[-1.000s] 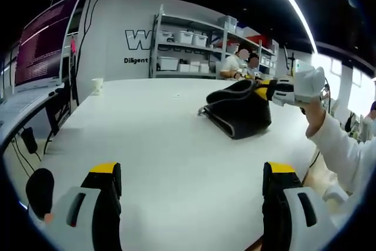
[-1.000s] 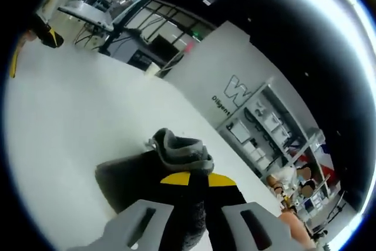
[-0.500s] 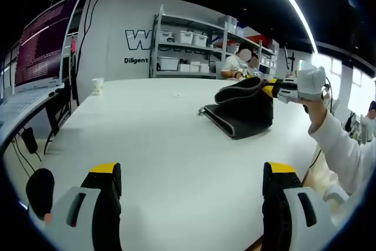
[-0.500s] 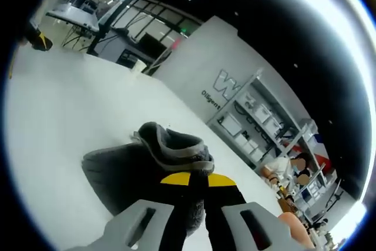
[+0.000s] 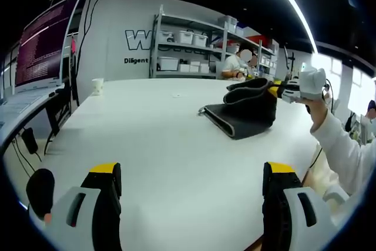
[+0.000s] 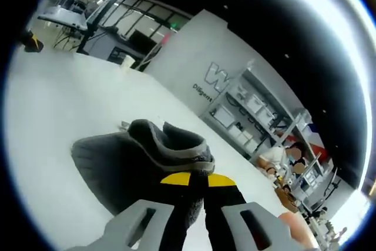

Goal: Open the folded towel by lifting each exposed corner and separating the folded layers until the towel lies flat within the target outline without major curled edges

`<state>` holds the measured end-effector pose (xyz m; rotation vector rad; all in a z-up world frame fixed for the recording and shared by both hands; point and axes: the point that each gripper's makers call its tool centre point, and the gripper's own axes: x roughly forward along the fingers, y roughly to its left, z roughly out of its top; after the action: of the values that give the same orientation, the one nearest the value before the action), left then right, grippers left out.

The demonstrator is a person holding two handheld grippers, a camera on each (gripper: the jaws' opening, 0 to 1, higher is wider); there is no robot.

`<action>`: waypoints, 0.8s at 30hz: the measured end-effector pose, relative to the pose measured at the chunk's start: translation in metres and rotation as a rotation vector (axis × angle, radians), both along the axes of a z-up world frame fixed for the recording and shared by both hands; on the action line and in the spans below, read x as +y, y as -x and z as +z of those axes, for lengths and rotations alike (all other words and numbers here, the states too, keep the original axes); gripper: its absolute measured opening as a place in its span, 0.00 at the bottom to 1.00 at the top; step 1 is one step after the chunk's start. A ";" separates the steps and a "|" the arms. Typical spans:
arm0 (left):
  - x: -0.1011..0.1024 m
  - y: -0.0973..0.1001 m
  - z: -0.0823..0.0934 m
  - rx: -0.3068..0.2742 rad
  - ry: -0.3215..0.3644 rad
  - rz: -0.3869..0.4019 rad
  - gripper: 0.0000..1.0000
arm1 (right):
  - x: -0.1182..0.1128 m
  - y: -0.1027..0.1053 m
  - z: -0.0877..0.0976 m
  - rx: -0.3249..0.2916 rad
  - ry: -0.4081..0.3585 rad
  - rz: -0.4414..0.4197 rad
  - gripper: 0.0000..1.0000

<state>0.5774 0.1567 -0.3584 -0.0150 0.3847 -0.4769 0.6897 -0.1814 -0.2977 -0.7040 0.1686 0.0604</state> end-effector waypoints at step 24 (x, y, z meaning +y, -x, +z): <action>0.003 0.002 -0.001 0.005 0.000 0.004 0.99 | -0.055 0.012 -0.021 0.030 -0.038 -0.133 0.00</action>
<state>0.5750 0.1600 -0.3599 -0.0168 0.3895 -0.4725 0.6774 -0.2369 -0.3184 -0.6527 0.2420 -0.0528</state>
